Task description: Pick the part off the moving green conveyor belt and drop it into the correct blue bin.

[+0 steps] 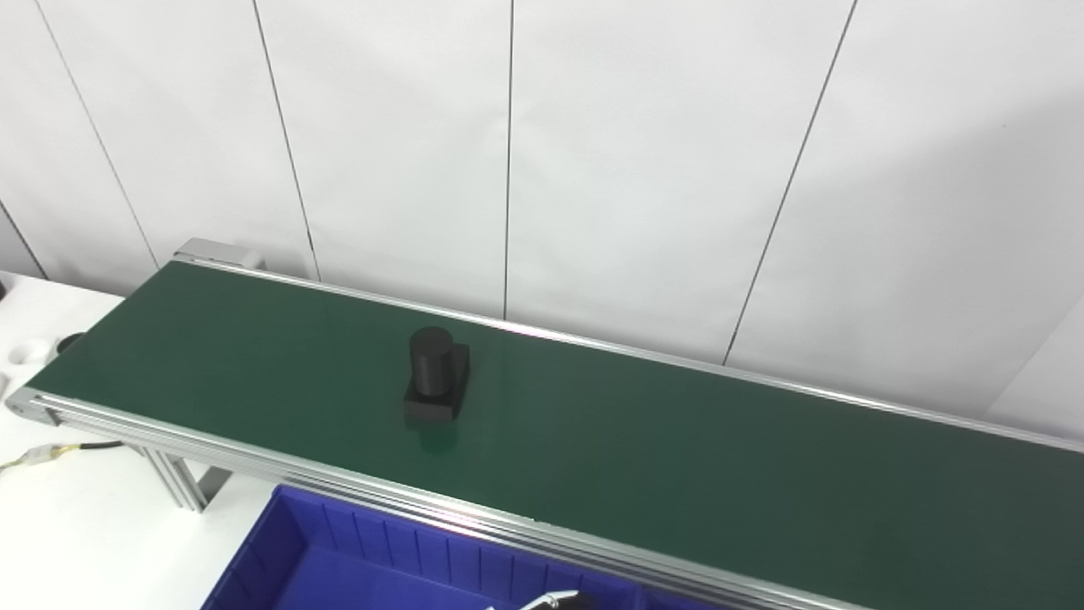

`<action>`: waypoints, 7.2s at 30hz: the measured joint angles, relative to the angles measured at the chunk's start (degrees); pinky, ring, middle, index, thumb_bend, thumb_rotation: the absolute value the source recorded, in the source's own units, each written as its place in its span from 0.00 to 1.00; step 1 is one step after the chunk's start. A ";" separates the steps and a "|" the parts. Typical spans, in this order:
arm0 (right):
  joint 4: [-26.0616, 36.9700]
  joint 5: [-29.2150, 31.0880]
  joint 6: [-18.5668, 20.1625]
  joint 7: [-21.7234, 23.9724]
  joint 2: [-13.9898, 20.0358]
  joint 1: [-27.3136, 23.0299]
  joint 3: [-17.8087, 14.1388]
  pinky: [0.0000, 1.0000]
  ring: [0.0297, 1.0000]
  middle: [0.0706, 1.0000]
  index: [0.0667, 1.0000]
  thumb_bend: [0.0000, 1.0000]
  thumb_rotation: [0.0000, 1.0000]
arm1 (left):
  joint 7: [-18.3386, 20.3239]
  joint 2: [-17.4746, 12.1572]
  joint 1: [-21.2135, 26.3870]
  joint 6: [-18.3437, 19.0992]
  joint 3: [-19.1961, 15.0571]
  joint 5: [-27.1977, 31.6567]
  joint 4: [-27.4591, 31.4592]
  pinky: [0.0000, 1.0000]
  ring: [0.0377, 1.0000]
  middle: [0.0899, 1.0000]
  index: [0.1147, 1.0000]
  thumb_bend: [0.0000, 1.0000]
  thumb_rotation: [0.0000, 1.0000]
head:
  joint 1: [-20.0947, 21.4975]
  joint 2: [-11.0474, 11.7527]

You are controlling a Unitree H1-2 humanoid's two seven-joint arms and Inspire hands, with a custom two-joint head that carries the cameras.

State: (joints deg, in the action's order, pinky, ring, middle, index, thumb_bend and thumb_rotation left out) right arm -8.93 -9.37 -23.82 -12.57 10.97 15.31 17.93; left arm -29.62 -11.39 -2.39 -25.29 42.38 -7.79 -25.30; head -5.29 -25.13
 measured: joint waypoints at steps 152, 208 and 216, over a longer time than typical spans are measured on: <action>-49.60 -13.92 9.79 -27.14 -20.73 -51.59 -2.32 0.39 0.40 0.47 0.47 0.51 0.00 | -4.00 -3.99 -2.38 0.00 3.67 0.80 8.48 0.73 0.76 0.77 0.75 0.74 0.67 | 14.34 -11.96; 4.72 -29.25 21.87 0.34 -2.39 0.02 -7.92 0.30 0.39 0.45 0.52 0.49 0.00 | 23.44 5.77 -9.54 0.00 -20.73 6.06 15.20 0.75 0.78 0.78 0.76 0.72 0.62 | 16.10 -21.98; 4.23 -28.30 21.90 1.40 -1.91 -1.51 -7.20 0.67 0.82 0.91 0.87 0.69 0.20 | 24.08 6.21 -9.59 0.00 -21.47 5.98 15.20 0.76 0.78 0.77 0.76 0.72 0.62 | 16.10 -21.98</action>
State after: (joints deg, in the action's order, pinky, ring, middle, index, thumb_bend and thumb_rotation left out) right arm -4.70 -37.67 -1.92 -11.16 9.06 13.80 10.73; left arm -5.54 -5.18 -11.99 -25.29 20.90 -1.80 -10.11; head 10.81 -47.11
